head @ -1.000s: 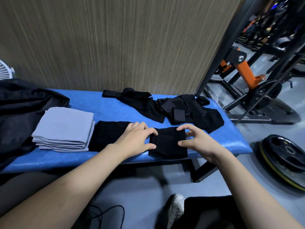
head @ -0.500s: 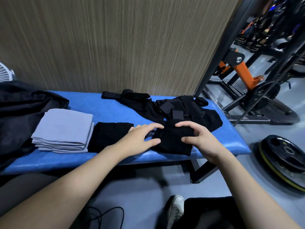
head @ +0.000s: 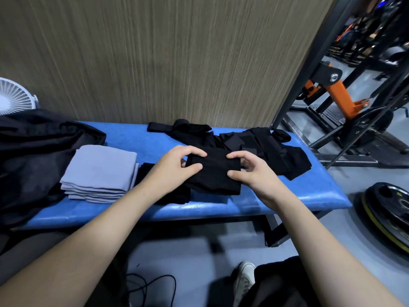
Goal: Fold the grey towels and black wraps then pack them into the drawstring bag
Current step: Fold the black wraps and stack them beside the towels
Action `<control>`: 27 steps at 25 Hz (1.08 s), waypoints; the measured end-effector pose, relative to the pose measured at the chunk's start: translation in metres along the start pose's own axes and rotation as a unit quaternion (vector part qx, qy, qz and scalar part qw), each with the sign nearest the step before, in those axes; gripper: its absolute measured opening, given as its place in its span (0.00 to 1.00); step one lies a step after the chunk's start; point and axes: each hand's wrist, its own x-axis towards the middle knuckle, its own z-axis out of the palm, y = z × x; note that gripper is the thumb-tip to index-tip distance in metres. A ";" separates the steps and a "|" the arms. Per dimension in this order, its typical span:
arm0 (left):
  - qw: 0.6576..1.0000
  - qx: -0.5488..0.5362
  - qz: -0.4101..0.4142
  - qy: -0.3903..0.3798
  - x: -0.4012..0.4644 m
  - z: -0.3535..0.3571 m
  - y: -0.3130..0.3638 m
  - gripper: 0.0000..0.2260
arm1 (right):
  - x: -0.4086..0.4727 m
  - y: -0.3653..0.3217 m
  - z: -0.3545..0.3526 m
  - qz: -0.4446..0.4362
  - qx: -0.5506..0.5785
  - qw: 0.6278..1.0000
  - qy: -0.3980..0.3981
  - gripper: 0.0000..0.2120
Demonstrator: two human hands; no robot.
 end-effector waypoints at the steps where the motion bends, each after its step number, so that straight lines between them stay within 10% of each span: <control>1: 0.999 0.032 -0.010 0.015 -0.003 -0.009 -0.002 0.11 | 0.005 0.000 0.010 -0.001 -0.001 1.000 -0.006 0.17; 19: 0.926 0.365 -0.035 0.089 -0.036 -0.054 -0.045 0.17 | 0.044 0.013 0.098 -0.064 -0.338 0.937 -0.054 0.19; 27: 0.922 0.383 0.052 -0.005 -0.036 -0.057 -0.046 0.21 | 0.042 0.020 0.083 -0.125 -0.415 0.896 -0.101 0.25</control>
